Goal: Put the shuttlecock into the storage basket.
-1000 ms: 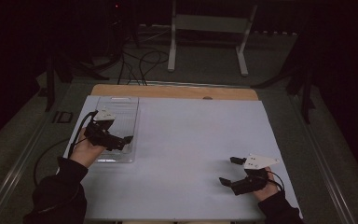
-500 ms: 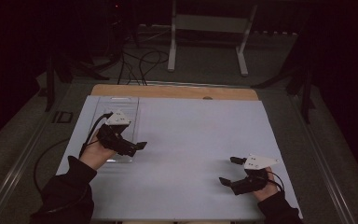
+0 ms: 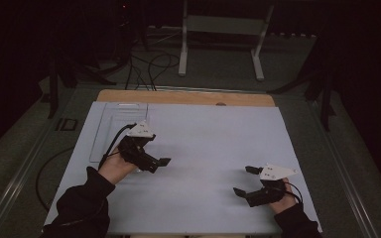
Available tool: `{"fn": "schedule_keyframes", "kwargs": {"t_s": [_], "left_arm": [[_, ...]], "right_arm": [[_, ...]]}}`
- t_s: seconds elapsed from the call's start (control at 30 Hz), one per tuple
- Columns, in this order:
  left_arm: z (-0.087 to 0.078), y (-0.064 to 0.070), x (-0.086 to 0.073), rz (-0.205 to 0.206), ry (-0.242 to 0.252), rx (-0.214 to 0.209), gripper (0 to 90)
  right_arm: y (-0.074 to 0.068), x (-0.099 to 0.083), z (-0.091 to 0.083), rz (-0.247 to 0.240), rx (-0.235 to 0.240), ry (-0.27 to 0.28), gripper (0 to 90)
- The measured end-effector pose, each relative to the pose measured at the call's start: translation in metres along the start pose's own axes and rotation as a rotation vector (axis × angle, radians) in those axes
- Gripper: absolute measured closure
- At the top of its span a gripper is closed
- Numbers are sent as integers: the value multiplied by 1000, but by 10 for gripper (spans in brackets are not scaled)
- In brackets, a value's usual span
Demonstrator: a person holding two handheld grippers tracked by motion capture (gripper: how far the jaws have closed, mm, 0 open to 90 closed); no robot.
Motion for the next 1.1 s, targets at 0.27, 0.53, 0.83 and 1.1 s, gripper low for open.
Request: {"fn": "schedule_keyframes", "kwargs": {"t_s": [0.27, 0.53, 0.83, 1.1], "left_arm": [[10, 14, 5, 40, 10, -63, 0], [19, 26, 6, 50, 56, -130, 0], [30, 35, -4, 71, 55, -163, 0], [41, 44, -16, 73, 33, -195, 0]], "right_arm": [[0, 0, 0, 2, 10, 1, 93], [-1, 0, 0, 1, 12, -1, 93], [-1, 0, -1, 5, 16, -3, 93], [-2, 0, -1, 2, 14, -1, 93]]}}
Point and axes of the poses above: each handheld gripper's, and its own axes: z roughly forward along the jaws, x roughly out of its top, y roughly to its right, the point moved 3 cm from there along z, roughly forward along the jaws, and after that the axes turned 4 degrees about -y, right-handed, at the moved point
